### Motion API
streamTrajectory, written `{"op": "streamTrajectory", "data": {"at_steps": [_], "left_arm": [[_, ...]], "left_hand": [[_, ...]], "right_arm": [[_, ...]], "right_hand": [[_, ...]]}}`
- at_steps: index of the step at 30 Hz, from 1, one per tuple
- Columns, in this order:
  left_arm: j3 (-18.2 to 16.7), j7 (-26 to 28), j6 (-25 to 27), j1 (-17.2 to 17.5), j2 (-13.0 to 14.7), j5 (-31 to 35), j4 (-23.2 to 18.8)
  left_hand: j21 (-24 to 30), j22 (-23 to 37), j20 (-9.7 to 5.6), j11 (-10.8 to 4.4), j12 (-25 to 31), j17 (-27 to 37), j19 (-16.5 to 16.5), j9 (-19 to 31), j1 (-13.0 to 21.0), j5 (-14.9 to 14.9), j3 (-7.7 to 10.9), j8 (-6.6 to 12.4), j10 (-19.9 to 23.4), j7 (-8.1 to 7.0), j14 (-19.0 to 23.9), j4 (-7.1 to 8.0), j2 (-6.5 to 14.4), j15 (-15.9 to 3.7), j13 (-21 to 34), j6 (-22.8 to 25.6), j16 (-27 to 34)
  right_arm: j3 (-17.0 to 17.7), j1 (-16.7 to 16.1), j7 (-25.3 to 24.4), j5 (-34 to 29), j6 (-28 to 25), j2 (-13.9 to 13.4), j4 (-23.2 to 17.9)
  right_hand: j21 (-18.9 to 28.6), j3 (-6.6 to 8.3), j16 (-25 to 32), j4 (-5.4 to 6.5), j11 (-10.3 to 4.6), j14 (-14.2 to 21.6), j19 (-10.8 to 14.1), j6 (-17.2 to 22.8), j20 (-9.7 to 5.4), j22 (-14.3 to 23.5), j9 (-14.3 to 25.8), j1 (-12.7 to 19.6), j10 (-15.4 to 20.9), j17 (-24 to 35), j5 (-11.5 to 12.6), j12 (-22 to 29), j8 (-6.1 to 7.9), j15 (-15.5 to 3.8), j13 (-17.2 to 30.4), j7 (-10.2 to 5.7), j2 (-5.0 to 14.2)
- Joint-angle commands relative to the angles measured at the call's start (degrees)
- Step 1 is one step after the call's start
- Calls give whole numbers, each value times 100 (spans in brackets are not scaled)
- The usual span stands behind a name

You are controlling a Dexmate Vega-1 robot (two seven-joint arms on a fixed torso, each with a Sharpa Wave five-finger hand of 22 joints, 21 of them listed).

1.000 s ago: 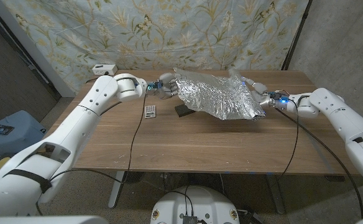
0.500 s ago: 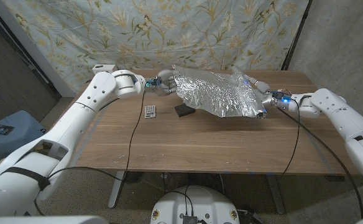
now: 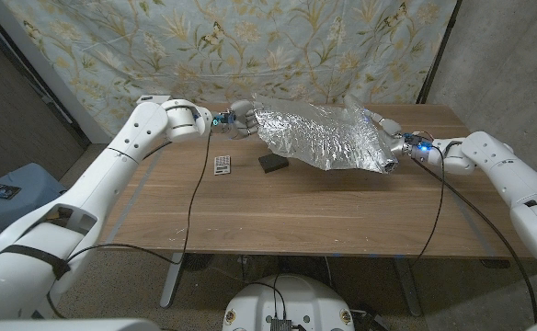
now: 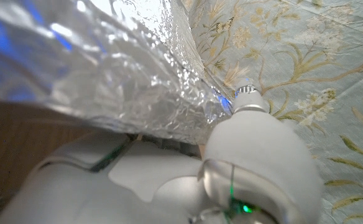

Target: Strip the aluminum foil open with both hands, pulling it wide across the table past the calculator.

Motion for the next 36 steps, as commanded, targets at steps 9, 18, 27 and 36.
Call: {"op": "streamTrajectory", "data": {"at_steps": [9, 18, 27, 36], "left_arm": [[-132, 222, 48, 107, 216, -195, -242], [-163, 284, 33, 153, 316, -286, -343], [-188, 376, 18, 218, 431, -381, -478], [-211, 454, -5, 285, 563, -462, -608]], "left_hand": [[42, 19, 4, -203, 38, 20, -45, 20, 8, -17, 31, -10, 184, 40, 62, 19, -26, -1, 29, 22, -31], [54, 17, 5, -204, 35, 30, -50, 20, 5, -16, 36, -15, 179, 29, 58, 26, -15, 15, 19, 14, -35], [68, 17, 6, -208, 41, 43, -53, 16, 11, -16, 36, -10, 176, 29, 54, 21, -26, 5, 23, 36, -36], [77, 16, 10, -198, 42, 56, -71, 21, 17, -17, 39, -8, 171, 31, 53, 21, -21, 5, 19, 41, -36]], "right_arm": [[111, -88, -64, 44, 104, 52, -12], [211, -247, -159, 149, 126, 35, -157], [248, -324, -202, 198, 158, -10, -215], [244, -323, -131, 179, 256, -32, -166]], "right_hand": [[-39, 2, 28, 22, -44, 61, 21, 129, -42, 22, 19, 134, 75, 32, -104, 60, 40, -57, 33, 360, 30], [-37, 2, 24, 24, -74, 65, 37, 152, -64, 24, 22, 175, 92, 38, -151, 71, 33, -73, 42, 357, 37], [-33, 10, 39, 34, -102, 81, 60, 186, -78, 25, 25, 221, 135, 64, -200, 91, 30, -98, 52, 353, 73], [-40, 17, 42, 35, -131, 74, 49, 241, -88, 26, 28, 257, 143, 82, -233, 96, 41, -124, 58, 346, 95]]}}
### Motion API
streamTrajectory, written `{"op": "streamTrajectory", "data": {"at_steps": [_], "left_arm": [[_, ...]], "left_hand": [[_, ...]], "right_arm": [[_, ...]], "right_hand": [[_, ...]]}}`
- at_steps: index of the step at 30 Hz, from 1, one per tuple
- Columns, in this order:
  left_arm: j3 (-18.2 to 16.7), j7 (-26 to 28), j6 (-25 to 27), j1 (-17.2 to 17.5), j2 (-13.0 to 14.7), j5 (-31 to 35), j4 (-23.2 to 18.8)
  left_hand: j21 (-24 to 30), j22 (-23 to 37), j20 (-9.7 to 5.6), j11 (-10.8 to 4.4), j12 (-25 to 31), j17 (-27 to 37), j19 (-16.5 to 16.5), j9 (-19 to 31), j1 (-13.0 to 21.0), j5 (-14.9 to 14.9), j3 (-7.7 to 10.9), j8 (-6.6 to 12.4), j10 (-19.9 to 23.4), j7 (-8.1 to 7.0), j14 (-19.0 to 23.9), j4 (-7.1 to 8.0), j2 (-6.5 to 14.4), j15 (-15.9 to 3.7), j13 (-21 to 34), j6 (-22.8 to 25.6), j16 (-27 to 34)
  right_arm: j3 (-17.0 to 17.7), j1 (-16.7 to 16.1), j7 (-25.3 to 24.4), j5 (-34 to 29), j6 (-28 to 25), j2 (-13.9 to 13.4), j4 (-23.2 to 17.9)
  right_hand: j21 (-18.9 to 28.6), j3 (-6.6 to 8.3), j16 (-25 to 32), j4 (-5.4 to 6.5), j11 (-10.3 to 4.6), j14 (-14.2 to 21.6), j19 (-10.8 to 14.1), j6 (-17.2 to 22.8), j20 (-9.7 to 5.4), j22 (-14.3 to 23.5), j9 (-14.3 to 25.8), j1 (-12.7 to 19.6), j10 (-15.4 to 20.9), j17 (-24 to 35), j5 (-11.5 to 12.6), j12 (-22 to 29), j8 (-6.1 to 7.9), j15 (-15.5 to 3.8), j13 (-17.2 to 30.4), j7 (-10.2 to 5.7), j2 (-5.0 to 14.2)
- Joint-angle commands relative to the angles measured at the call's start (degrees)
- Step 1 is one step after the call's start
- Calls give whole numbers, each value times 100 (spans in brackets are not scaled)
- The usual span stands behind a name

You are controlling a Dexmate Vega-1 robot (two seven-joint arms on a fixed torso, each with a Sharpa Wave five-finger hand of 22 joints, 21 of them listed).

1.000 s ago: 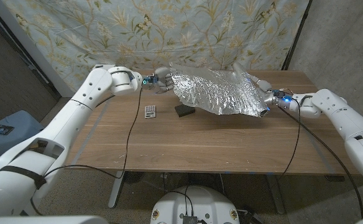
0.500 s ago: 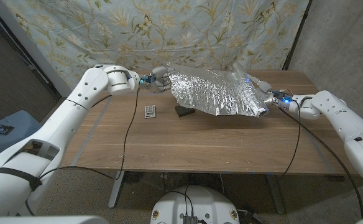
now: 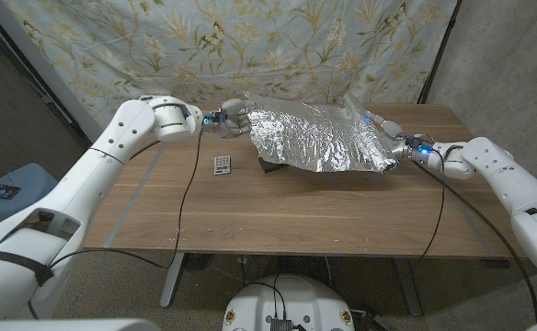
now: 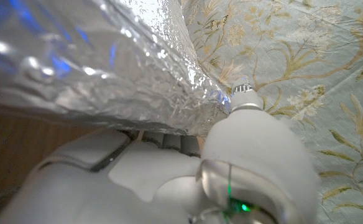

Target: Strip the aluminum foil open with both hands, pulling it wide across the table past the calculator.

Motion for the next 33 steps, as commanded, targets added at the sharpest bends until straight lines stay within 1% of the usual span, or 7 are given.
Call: {"op": "streamTrajectory", "data": {"at_steps": [1, 8, 14, 21, 29, 32, 33], "left_arm": [[-32, 125, -42, 82, 163, -126, -173], [-28, 147, -57, 102, 245, -174, -268], [-20, 248, -46, 99, 316, -227, -358], [6, 208, -34, 63, 371, -274, -382], [16, 338, -27, 57, 426, -349, -453], [2, 281, -51, 85, 459, -367, -482], [11, 346, -27, 71, 472, -384, -500]], "left_hand": [[40, 15, -25, -197, 37, 33, -36, 22, 20, -17, 39, -6, 173, 32, 52, 18, -22, 0, 26, 25, -13], [48, 15, -25, -197, 35, 40, -39, 24, 24, -16, 42, -10, 174, 48, 53, 20, -17, 1, 18, 16, -14], [55, 14, -26, -196, 41, 48, -41, 27, 19, -18, 40, -10, 173, 42, 53, 24, -18, 9, 24, 14, -13], [66, 13, -25, -202, 43, 59, -46, 27, 26, -19, 41, -15, 162, 40, 43, 22, -20, 14, 26, 5, -17], [75, 13, -21, -194, 47, 74, -53, 29, 24, -22, 39, -17, 157, 34, 47, 26, -15, 15, 29, -5, -12], [79, 13, -24, -200, 49, 76, -54, 28, 19, -22, 40, -12, 163, 35, 47, 29, -14, 17, 27, 9, -14], [81, 12, -25, -205, 48, 76, -52, 27, 15, -23, 39, -14, 164, 32, 47, 33, -12, 21, 23, 5, -15]], "right_arm": [[19, -44, 61, 1, 109, -48, 23], [46, -73, 117, 15, 170, -57, 27], [130, -192, 64, 88, 217, -75, -62], [193, -303, 53, 160, 261, -86, -117], [186, -335, 94, 172, 287, -95, -121], [179, -337, 106, 171, 298, -93, -132], [176, -335, 112, 171, 301, -92, -132]], "right_hand": [[6, -8, 22, 10, -13, 3, 1, 48, -38, 28, 30, 86, 38, 29, -14, 24, 43, -55, 9, 336, 8], [1, -13, 22, 18, -47, -3, -7, 72, -43, 28, 28, 99, 71, 38, -42, 37, 40, -82, 14, 328, 14], [-3, -19, 25, 22, -42, 10, -12, 91, -45, 29, 24, 109, 71, 41, -67, 37, 36, -87, 18, 322, 14], [-5, -27, 19, 32, -41, 3, -14, 102, -51, 30, 21, 113, 67, 44, -92, 34, 30, -86, 23, 311, 15], [-15, -57, -8, 71, -56, -21, -35, 101, -55, 30, 20, 62, 47, 36, -125, 22, 18, -94, 30, 304, 11], [-15, -64, -14, 81, -43, -21, -33, 105, -47, 30, 21, 50, 58, 33, -134, 24, 17, -80, 32, 313, 13], [-12, -66, -13, 75, -35, -15, -25, 109, -42, 31, 21, 58, 61, 31, -136, 25, 18, -72, 33, 315, 5]]}}
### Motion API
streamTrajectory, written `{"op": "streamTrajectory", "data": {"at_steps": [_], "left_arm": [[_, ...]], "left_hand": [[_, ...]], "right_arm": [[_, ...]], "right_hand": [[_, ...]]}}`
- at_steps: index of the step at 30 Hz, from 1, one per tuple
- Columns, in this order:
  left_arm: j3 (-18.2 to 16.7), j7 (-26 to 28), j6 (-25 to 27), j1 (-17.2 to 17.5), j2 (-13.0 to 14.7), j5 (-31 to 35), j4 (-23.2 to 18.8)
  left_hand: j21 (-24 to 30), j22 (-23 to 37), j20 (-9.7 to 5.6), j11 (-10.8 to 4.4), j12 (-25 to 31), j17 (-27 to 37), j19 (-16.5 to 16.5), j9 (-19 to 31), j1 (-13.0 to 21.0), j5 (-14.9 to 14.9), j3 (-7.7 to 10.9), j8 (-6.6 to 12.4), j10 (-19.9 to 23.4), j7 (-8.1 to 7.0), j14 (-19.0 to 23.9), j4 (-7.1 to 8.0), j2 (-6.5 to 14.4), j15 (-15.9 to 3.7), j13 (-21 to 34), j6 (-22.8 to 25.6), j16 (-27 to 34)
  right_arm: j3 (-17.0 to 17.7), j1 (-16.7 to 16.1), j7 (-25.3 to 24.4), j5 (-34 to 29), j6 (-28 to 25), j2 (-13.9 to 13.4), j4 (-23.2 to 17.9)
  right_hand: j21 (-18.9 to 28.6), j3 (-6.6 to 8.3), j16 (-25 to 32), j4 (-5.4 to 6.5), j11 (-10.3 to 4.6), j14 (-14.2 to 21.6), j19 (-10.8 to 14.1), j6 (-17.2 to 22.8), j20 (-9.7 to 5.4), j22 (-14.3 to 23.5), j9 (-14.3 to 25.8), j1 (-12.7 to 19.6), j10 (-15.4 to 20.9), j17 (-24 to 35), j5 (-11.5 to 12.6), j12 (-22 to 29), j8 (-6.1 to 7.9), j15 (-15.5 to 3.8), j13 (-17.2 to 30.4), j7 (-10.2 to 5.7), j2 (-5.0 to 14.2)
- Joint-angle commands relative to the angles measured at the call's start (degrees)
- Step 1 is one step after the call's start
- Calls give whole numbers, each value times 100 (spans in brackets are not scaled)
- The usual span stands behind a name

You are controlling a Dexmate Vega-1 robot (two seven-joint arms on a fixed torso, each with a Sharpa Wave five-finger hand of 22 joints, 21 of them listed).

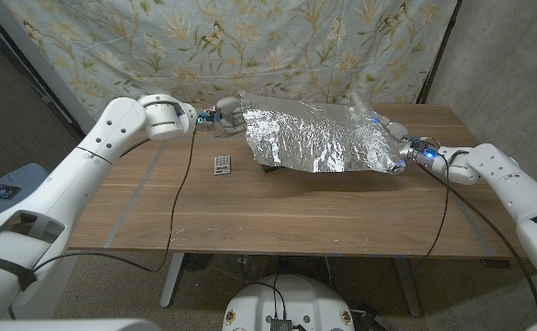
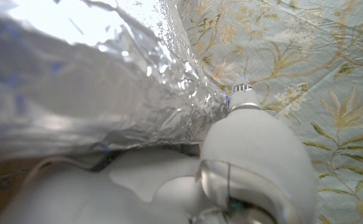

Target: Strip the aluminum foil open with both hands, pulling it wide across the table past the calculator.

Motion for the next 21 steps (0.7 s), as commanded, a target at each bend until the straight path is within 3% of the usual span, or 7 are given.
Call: {"op": "streamTrajectory", "data": {"at_steps": [1, 11, 21], "left_arm": [[17, 124, 26, -2, 124, -128, -132], [-75, 296, 10, 131, 326, -313, -322], [-175, -19, -237, 405, 506, -240, -343]], "left_hand": [[39, 11, 6, -186, 24, 23, -20, 26, 18, -22, 40, -16, 182, 20, 45, 30, -15, 15, 5, 18, -16], [51, 10, 4, -184, 25, 32, -27, 23, 26, -23, 44, -19, 172, 21, 42, 20, -25, 0, 5, 12, -22], [45, 12, 19, -194, 21, 41, -92, 26, 27, -26, 50, -19, 136, -2, 14, 25, -14, 14, 15, 2, -37]], "right_arm": [[13, -64, 40, 34, 53, -10, -46], [38, -121, 10, 59, 96, -27, -92], [30, -139, -21, 67, 123, -15, -134]], "right_hand": [[-16, -4, -18, 7, -7, -15, -10, 60, -23, 19, 21, -12, 24, 2, -24, 5, -6, -15, 26, 305, -18], [-28, -26, -48, 33, 9, -52, -38, 50, -7, 20, 15, -41, 2, -4, -48, -11, -21, -19, 35, 278, -14], [-27, -42, -55, 52, 2, -48, -32, 64, 0, 20, 13, -61, 2, -4, -67, -17, -23, -16, 44, 276, -2]]}}
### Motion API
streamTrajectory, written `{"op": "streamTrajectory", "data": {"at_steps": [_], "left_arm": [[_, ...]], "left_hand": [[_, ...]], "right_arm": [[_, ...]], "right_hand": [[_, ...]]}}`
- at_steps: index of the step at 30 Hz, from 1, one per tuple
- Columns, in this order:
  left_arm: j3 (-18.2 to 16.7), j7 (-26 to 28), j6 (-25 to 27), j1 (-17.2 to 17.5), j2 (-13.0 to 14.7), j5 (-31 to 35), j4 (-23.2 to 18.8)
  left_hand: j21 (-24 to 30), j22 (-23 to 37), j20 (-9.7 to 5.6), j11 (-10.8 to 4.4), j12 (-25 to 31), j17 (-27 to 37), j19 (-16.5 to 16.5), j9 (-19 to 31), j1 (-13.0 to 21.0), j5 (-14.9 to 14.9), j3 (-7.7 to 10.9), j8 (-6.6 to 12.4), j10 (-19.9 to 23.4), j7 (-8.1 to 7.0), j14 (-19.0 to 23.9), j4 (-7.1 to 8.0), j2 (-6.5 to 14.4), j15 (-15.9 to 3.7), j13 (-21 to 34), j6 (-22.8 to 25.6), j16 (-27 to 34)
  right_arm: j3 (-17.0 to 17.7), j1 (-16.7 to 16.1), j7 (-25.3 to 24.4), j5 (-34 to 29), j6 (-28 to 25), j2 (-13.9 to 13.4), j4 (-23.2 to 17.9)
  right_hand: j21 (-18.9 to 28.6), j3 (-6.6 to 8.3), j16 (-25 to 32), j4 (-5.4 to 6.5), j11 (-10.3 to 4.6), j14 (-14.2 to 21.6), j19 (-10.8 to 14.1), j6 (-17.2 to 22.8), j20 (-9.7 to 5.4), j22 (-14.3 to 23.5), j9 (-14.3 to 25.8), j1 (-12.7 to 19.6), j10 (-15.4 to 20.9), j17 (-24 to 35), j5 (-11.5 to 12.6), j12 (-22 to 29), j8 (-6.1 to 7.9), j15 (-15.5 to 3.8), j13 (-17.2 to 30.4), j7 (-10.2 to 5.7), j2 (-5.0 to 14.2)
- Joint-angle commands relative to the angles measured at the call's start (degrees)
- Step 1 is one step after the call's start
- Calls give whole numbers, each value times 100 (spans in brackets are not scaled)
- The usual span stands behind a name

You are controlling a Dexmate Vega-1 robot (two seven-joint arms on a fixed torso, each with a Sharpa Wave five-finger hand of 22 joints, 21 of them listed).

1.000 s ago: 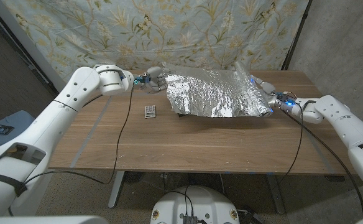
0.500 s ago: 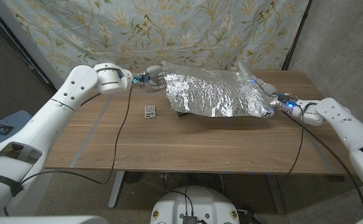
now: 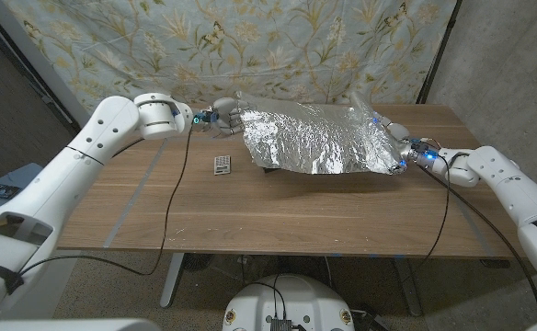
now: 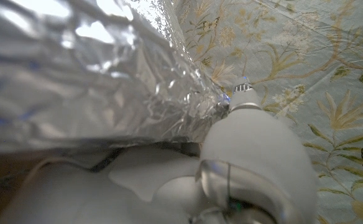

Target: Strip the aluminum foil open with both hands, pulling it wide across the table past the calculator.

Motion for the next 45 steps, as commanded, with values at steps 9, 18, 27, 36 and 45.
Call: {"op": "streamTrajectory", "data": {"at_steps": [9, 18, 27, 36, 45], "left_arm": [[-220, -479, -345, 404, 378, 147, -86], [-325, -387, -380, 497, 471, 98, -171], [-390, -372, -398, 517, 556, 71, -217], [-490, -473, -454, 613, 672, 64, -255], [-669, -372, -541, 845, 816, -31, -402]], "left_hand": [[31, 13, -22, -189, 27, 31, -75, 24, 33, -34, 27, 6, 140, -19, -23, 4, -17, 8, 18, 9, -21], [44, 13, -24, -198, 34, 50, -74, 23, 25, -41, 21, 6, 139, -23, -25, 17, -3, 24, 21, 8, -16], [52, 11, -23, -201, 36, 61, -76, 19, 16, -46, 17, 4, 134, -7, -33, 19, -3, 18, 21, 5, -18], [58, 9, -22, -202, 30, 77, -87, 14, 30, -49, 17, -1, 119, -2, -43, 8, -4, 15, 10, -5, -20], [67, 8, -18, -203, 41, 81, -88, 10, 20, -50, 20, -3, 124, -9, -43, 14, 3, 20, 11, -11, -28]], "right_arm": [[-1, -50, -120, 28, 49, 14, -118], [-2, -47, -149, 32, 91, 28, -106], [-4, -35, -138, 26, 140, 57, -55], [-7, -42, -131, 13, 168, 64, -34], [-9, -67, -170, 16, 160, 72, -78]], "right_hand": [[-25, -17, -29, 27, 3, 11, -23, 84, 0, 22, 11, -44, 43, 24, -20, -5, 3, -9, 32, 266, 15], [-27, -23, -33, 30, -5, 16, -26, 86, 3, 22, 12, -41, 41, 25, -34, -13, 0, -3, 38, 271, 24], [-26, -30, -37, 31, -24, 11, -20, 110, 1, 22, 10, -39, 57, 27, -43, -10, 4, 2, 44, 271, 26], [-34, -45, -37, 47, -35, -7, -41, 106, 8, 23, 7, -59, 50, 43, -57, -17, -4, -4, 52, 256, 35], [-33, -65, -35, 52, -41, -11, -38, 105, 19, 25, 3, -71, 55, 55, -69, -20, -10, 5, 60, 253, 27]]}}
